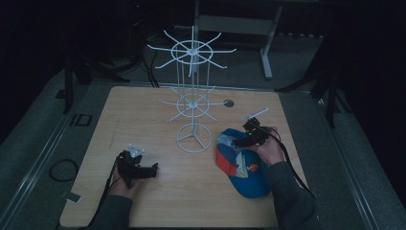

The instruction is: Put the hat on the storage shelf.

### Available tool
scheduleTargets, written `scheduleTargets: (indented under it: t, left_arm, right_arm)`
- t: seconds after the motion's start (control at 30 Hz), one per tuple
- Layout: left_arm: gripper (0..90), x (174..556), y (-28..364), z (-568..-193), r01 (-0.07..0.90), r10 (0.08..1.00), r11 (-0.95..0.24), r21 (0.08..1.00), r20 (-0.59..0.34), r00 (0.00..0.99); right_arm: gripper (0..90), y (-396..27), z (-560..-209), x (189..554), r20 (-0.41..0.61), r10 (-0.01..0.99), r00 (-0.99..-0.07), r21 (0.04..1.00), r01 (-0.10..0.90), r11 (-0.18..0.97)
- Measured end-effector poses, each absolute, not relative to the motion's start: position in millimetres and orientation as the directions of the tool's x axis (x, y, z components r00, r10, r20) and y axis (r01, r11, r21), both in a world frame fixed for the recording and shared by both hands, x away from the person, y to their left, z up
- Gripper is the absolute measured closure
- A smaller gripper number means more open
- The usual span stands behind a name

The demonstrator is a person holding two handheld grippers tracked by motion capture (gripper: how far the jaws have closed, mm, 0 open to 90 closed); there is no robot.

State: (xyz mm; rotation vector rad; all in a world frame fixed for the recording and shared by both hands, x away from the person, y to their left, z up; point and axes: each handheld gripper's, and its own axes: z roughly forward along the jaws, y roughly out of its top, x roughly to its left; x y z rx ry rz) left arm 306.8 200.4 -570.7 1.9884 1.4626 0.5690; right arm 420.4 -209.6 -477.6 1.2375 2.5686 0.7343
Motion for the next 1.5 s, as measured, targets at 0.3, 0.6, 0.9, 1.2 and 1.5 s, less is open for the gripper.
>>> scheduleTargets:
  t: [0.3, 0.6, 0.9, 1.2, 1.5]
  left_arm:
    - [0.0, 307, 200, -571, 0.697, 0.953, -0.214, 0.685, -0.009, 0.301]
    - [0.0, 307, 200, -571, 0.697, 0.953, -0.214, 0.685, -0.009, 0.301]
    - [0.0, 307, 200, -571, 0.697, 0.953, -0.214, 0.685, -0.009, 0.301]
    - [0.0, 307, 200, -571, 0.697, 0.953, -0.214, 0.685, -0.009, 0.301]
    - [0.1, 307, 200, -571, 0.697, 0.953, -0.214, 0.685, -0.009, 0.301]
  right_arm:
    - [37.4, -209, -485, 426, 0.039, 0.781, -0.623, 0.487, 0.694, 0.53]
    - [44.4, -209, -491, 431, 0.066, 0.778, -0.625, 0.438, 0.719, 0.54]
    - [56.1, -206, -494, 432, 0.093, 0.761, -0.642, 0.391, 0.727, 0.565]
    - [83.8, -202, -493, 429, 0.077, 0.732, -0.677, 0.375, 0.7, 0.608]
    - [87.7, -202, -482, 420, 0.049, 0.716, -0.697, 0.431, 0.661, 0.614]
